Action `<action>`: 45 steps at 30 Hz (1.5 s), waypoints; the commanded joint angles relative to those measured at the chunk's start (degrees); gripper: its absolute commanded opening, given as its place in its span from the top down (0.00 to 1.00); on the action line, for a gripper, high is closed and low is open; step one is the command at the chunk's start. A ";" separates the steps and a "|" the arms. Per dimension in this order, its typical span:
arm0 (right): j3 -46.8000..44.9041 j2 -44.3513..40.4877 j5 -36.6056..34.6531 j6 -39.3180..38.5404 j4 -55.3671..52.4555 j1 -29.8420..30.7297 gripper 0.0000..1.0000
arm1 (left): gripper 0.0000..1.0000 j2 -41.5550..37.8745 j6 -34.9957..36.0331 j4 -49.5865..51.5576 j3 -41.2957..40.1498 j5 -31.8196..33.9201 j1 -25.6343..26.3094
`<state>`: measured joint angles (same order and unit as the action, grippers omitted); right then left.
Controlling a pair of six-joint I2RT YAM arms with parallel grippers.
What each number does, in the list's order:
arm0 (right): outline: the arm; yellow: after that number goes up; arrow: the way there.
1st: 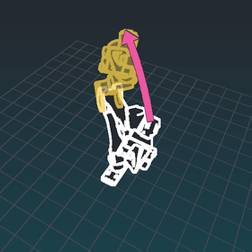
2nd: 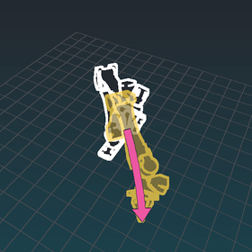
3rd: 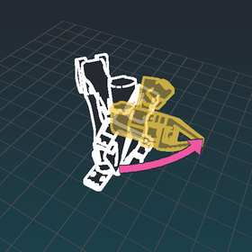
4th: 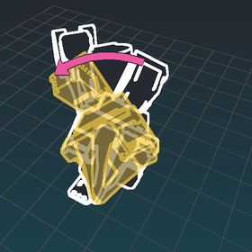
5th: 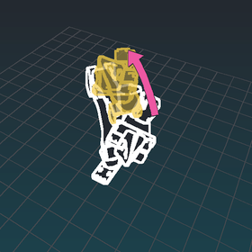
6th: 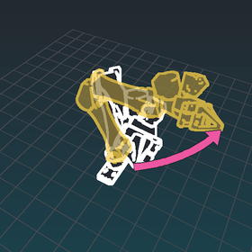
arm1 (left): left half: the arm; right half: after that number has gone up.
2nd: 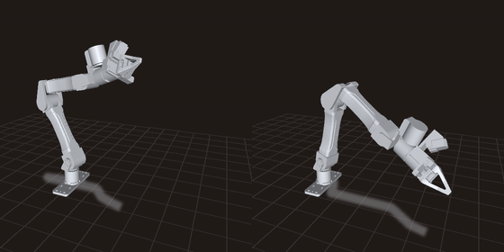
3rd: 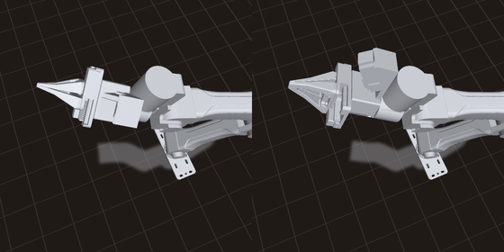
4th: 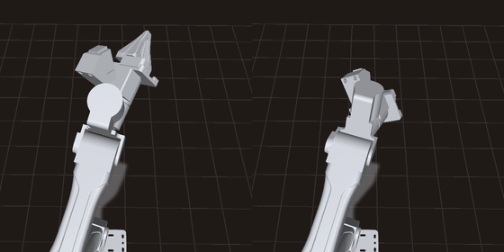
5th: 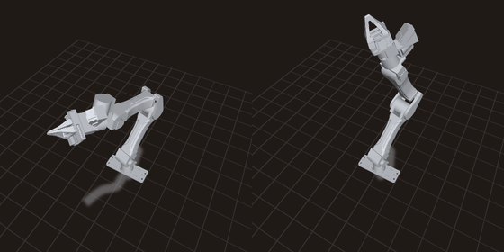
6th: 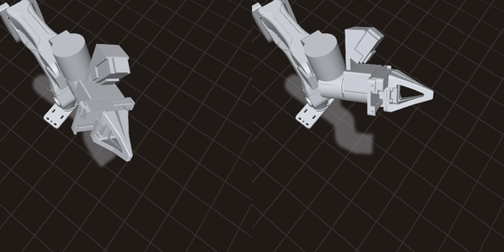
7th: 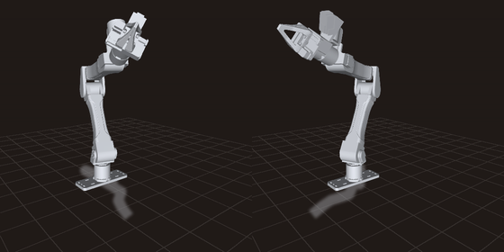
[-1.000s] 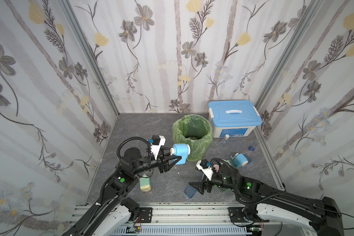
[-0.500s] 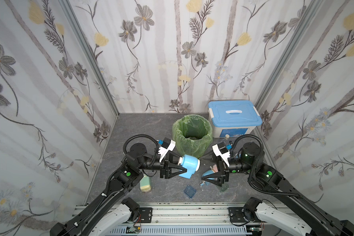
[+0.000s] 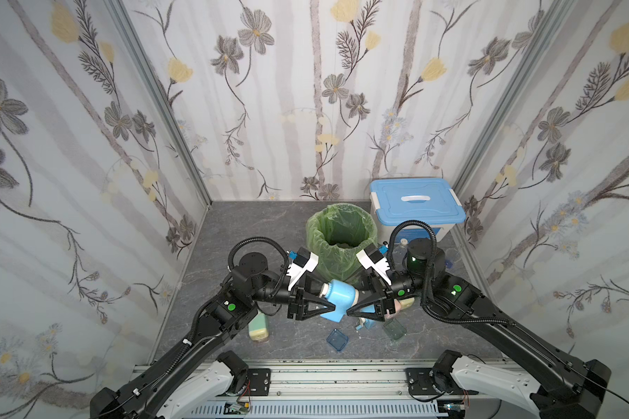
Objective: Take out the pencil sharpener tray and clean the shavings
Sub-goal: Place the pencil sharpener at the center of the board.
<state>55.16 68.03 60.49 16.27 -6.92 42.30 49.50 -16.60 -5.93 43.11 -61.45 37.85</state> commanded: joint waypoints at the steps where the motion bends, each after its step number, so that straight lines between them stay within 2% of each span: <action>1: 0.48 0.98 1.31 1.73 3.14 0.23 0.31 | 0.55 -0.19 2.25 0.08 0.74 1.06 0.12; 3: 0.09 0.94 1.05 2.31 3.84 0.31 0.40 | 0.55 -0.24 2.31 0.31 0.79 1.11 0.21; 6: 0.06 0.78 1.29 2.80 4.38 0.32 0.48 | 0.53 0.03 2.30 0.36 0.92 1.31 0.21; 9: -0.20 0.54 1.14 2.80 4.60 0.41 0.58 | 0.45 -0.10 2.27 0.74 0.92 2.01 0.21; 11: -0.93 0.31 0.81 3.09 5.68 0.58 0.62 | 0.33 -0.34 2.44 1.41 1.00 3.16 0.23; 13: -2.16 0.01 -0.04 3.16 7.02 0.88 0.63 | 0.12 -0.75 2.90 3.22 1.07 6.52 0.21; 15: -3.24 0.06 -2.56 2.56 6.99 1.40 0.64 | 0.00 -1.58 4.38 7.17 1.33 15.09 0.12; 17: -3.98 0.76 -5.83 0.98 5.78 1.73 0.64 | 0.00 -2.64 4.82 10.15 1.35 24.86 -0.67; 19: -5.82 1.33 -12.62 0.01 5.75 4.91 0.65 | 0.00 -4.38 3.90 10.43 0.94 31.00 -2.16; 23: -8.35 5.10 -27.79 -1.30 7.13 9.77 0.66 | 0.00 -7.30 0.97 11.64 1.31 39.15 -6.61; 26: -10.85 8.74 -38.63 -0.53 12.17 12.83 0.67 | 0.00 -8.56 -1.52 15.33 2.84 44.79 -11.20; 31: -13.69 15.25 -56.29 1.69 18.69 16.27 0.69 | 0.00 -9.99 -5.84 22.95 4.66 45.66 -21.72; 33: -13.94 17.99 -60.57 1.64 19.76 17.47 0.68 | 0.00 -10.92 -5.99 24.50 4.77 44.03 -24.46; 39: -14.03 25.31 -68.84 3.41 21.65 20.21 0.64 | 0.00 -13.17 -5.21 27.75 4.90 42.21 -28.11; 45: -15.47 28.11 -72.95 3.83 20.87 22.12 0.57 | 0.00 -13.11 -4.27 29.06 5.10 40.83 -30.67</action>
<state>39.66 95.61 -8.03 19.27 10.48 63.55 36.38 -21.58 22.26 47.77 -19.29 7.90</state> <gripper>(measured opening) 0.527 0.997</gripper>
